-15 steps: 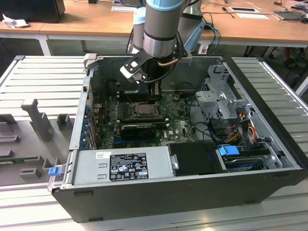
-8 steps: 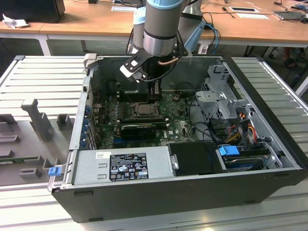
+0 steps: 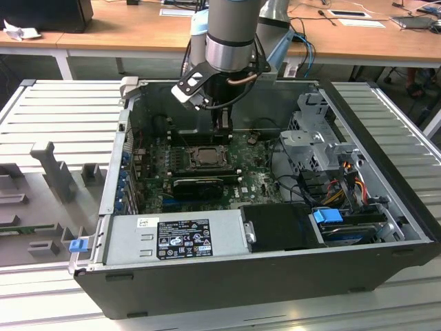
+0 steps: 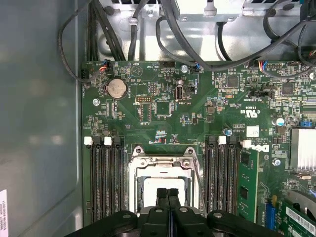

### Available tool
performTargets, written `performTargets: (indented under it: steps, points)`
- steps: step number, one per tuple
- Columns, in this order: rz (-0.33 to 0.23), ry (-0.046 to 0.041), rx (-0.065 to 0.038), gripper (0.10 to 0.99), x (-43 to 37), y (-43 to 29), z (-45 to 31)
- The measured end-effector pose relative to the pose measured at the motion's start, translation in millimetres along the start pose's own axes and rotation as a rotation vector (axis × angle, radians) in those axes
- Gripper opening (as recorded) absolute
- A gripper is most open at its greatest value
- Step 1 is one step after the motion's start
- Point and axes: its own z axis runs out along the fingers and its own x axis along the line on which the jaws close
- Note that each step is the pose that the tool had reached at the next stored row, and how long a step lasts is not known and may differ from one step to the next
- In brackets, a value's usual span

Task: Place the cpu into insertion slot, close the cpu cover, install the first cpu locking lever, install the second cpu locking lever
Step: 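Install the first cpu locking lever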

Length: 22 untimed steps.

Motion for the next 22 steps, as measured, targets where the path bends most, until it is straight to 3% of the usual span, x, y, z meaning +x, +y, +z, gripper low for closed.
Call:
performTargets:
  steps: [3, 8, 12, 18, 22]
  points:
    - [0.000, 0.0004, -0.001, 0.106, 0.1, -0.1, -2.6]
    - [-0.001, -0.0001, -0.024, 0.106, 0.2, -0.5, -4.7]
    - [-0.001, 0.0000, -0.026, 0.106, 0.3, -0.7, -9.6]
    - [-0.003, -0.0004, -0.028, 0.106, 0.3, -0.7, -9.6]
    - [-0.043, -0.0008, -0.027, 0.106, 0.3, -0.7, -9.5]
